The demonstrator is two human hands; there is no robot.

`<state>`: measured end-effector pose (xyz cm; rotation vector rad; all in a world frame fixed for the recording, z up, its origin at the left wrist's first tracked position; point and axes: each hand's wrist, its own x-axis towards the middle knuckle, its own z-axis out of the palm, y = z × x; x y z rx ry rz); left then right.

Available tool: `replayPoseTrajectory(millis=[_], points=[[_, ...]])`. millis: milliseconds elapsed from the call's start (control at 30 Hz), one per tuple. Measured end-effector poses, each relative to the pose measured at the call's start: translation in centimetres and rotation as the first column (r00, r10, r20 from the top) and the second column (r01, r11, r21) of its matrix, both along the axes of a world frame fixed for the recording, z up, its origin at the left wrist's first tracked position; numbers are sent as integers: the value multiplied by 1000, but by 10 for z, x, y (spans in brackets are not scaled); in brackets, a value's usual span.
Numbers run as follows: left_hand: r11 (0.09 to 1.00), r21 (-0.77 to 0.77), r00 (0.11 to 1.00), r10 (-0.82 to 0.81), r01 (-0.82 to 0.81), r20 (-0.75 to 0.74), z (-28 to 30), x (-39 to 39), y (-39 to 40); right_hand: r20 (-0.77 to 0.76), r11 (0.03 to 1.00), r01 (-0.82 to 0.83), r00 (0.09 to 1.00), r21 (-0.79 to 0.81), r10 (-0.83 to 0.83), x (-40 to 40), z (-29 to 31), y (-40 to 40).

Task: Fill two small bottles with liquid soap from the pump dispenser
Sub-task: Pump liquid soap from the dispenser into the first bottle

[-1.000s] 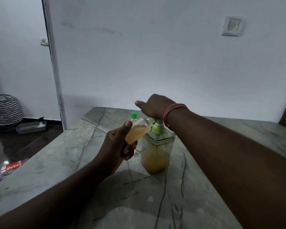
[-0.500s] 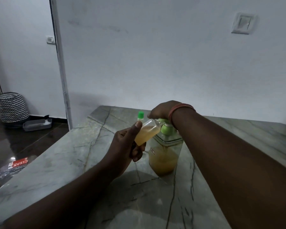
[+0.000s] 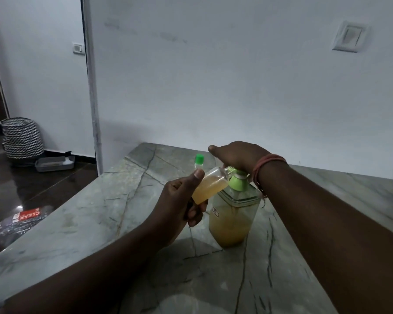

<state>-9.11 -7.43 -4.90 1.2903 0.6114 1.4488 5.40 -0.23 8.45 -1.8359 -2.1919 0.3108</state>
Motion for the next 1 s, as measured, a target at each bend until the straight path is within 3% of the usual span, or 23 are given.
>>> replayPoseTrajectory(millis=[167,267,300,400,467,633,867,1000], points=[[1000,22,1000,1,-1,-14,2,0,-2,-143,999,43,989,4,-42,1,10,-7],[1000,24,999,-2,3,-32,4,0,-2,-393,997,73,916,-18,-75,4,22,-5],[1000,18,1000,2,-2,-30,3,0,-1,-413,996,92,907,7,-81,4,23,-3],[1000,10,1000,8,-8,-27,1,-1,0,-203,961,184,969,207,-142,3,12,6],[1000,16,999,13,-12,-31,-2,-1,2,-139,950,200,975,239,-171,3,1,10],[999,41,999,13,-12,-39,-2,-1,3,-125,953,211,974,216,-187,5,-9,17],[999,29,999,29,-28,-33,0,0,0,26,943,119,991,311,-133,3,5,18],[998,48,999,40,-38,-35,-4,-3,2,-62,928,156,988,337,-144,2,-11,19]])
